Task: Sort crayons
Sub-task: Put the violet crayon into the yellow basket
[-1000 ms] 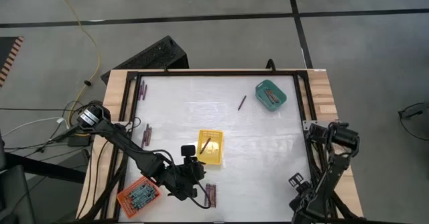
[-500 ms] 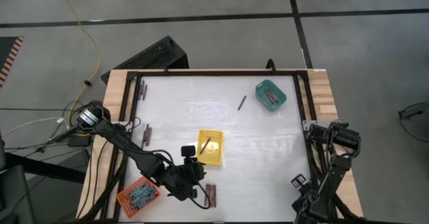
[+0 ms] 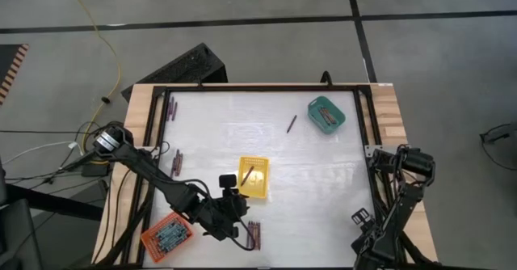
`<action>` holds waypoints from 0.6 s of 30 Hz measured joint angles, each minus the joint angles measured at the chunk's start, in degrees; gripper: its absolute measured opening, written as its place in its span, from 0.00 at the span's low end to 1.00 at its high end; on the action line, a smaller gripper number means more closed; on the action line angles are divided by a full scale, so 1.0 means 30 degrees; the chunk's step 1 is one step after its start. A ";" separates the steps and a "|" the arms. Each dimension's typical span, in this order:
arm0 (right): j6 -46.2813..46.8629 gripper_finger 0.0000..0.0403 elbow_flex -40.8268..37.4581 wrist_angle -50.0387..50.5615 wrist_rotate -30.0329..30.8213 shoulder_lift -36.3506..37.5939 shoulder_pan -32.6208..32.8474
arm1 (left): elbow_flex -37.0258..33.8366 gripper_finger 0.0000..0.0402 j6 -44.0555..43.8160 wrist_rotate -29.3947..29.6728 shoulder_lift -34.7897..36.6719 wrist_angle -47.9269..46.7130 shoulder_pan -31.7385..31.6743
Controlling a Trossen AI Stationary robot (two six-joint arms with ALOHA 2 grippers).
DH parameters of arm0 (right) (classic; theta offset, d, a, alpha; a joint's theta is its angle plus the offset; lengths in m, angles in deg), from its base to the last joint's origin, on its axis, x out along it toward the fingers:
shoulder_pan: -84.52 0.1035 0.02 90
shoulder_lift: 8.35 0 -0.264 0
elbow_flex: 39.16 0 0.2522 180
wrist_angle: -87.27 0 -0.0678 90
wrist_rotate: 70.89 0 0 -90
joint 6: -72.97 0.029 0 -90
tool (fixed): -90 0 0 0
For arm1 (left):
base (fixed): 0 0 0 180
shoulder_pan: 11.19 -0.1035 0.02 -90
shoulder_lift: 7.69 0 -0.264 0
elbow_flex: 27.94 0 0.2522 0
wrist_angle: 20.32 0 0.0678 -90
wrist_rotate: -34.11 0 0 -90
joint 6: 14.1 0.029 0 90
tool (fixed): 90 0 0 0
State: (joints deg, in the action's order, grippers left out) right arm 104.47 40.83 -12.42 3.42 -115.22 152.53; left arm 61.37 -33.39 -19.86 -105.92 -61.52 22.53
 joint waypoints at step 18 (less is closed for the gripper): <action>0.0039 0.33 -0.0551 -0.2195 0.1023 -0.0029 0.0241 | 0.0000 0.33 -0.0131 -0.0407 0.0000 -0.0003 0.0000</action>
State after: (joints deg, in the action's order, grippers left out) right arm 104.58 39.18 -19.00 6.49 -115.31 153.25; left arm 61.37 -33.79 -21.08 -105.92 -61.53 22.53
